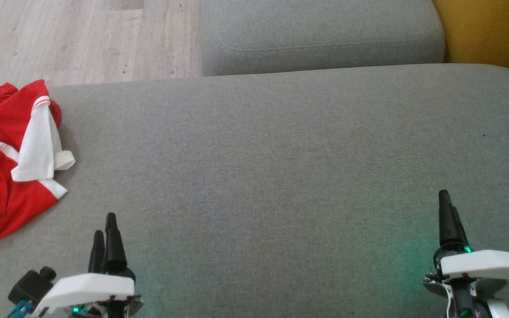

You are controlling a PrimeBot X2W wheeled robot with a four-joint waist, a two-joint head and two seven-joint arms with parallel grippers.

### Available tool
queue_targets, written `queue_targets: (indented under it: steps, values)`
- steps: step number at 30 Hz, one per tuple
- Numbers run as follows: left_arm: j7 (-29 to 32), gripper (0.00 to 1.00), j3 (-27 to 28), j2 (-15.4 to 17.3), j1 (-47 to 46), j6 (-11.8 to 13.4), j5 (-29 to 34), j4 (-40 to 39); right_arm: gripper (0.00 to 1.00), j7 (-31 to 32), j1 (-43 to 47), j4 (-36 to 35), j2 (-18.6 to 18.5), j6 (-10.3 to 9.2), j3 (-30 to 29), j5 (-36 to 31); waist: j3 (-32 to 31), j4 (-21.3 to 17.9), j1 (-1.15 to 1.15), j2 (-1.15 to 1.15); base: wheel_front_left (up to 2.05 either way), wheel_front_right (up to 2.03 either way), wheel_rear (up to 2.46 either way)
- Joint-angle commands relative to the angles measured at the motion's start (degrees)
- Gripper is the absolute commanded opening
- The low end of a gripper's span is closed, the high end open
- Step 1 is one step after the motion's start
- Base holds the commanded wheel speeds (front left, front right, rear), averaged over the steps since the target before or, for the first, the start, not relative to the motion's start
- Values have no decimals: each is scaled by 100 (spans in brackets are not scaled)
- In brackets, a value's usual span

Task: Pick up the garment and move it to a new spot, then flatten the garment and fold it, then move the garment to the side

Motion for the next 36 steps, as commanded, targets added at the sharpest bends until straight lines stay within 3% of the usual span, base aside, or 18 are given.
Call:
queue_targets:
  steps: [1,36]
  values:
    - [-78,100,-10,45,-78,-3,222,-219,100,-73,-147,-245,-34,19,95,-206,1,3,0,0,0,0,0]
    - [-690,100,-517,184,-27,429,2843,-122,100,-681,-164,-307,-44,32,568,-2971,28,90,0,0,0,0,0]
